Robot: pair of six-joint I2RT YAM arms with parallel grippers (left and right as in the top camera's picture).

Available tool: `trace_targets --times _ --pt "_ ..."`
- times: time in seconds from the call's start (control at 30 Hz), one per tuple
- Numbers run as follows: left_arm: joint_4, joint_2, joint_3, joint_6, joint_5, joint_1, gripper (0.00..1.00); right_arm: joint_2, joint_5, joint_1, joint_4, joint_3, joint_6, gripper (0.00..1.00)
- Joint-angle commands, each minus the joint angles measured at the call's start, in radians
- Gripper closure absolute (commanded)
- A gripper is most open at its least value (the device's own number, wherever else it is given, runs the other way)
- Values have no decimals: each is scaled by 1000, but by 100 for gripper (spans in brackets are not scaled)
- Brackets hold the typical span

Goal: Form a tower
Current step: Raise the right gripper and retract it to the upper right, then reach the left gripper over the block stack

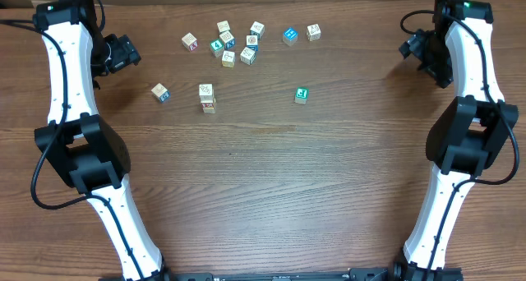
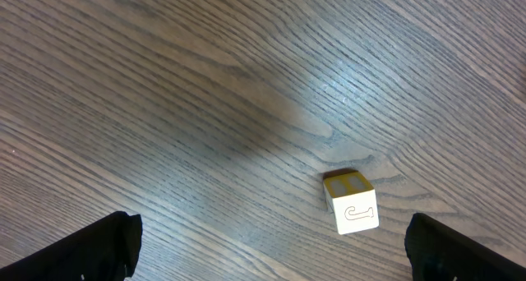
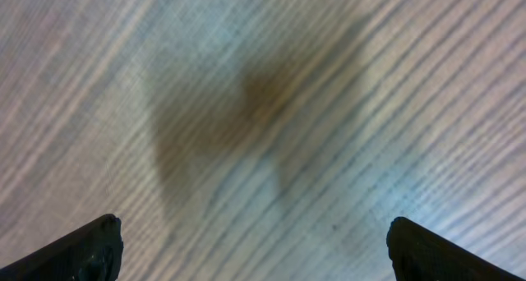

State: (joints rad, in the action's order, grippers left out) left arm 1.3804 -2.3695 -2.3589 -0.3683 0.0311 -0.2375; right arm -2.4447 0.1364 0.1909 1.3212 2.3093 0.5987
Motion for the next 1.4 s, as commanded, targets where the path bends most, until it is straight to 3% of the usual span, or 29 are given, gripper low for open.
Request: trace_targets --times 0.0,0.47,0.67,0.87,0.9,0.93,0.97,1.0,1.13,1.27,1.37 --pt "-1 19 -18 -21 2 2 1 50 1 3 -17 8 0 0" --pt "-1 19 -18 -21 2 2 1 50 1 3 -19 9 -1 0" --pt "-87 19 -18 -82 -60 2 0 50 1 3 -19 9 0 0" --pt "44 19 -18 -80 -129 2 0 50 1 3 -19 8 -1 0" --pt "46 22 -20 -60 -143 2 9 50 1 3 -19 8 0 0" --pt "48 23 -21 -26 -171 2 36 50 1 3 -19 8 0 0" --pt "47 29 -27 6 -224 0 56 50 1 3 -19 9 0 0" --pt "46 29 -34 19 -259 1 61 50 1 3 -19 8 -1 0" --pt "68 32 -85 102 -347 14 50 50 1 3 -19 8 -1 0" --pt "110 32 -121 213 -327 60 23 50 1 3 -19 9 -1 0" --pt "136 32 -120 239 -277 102 20 50 1 3 -19 9 -1 0"
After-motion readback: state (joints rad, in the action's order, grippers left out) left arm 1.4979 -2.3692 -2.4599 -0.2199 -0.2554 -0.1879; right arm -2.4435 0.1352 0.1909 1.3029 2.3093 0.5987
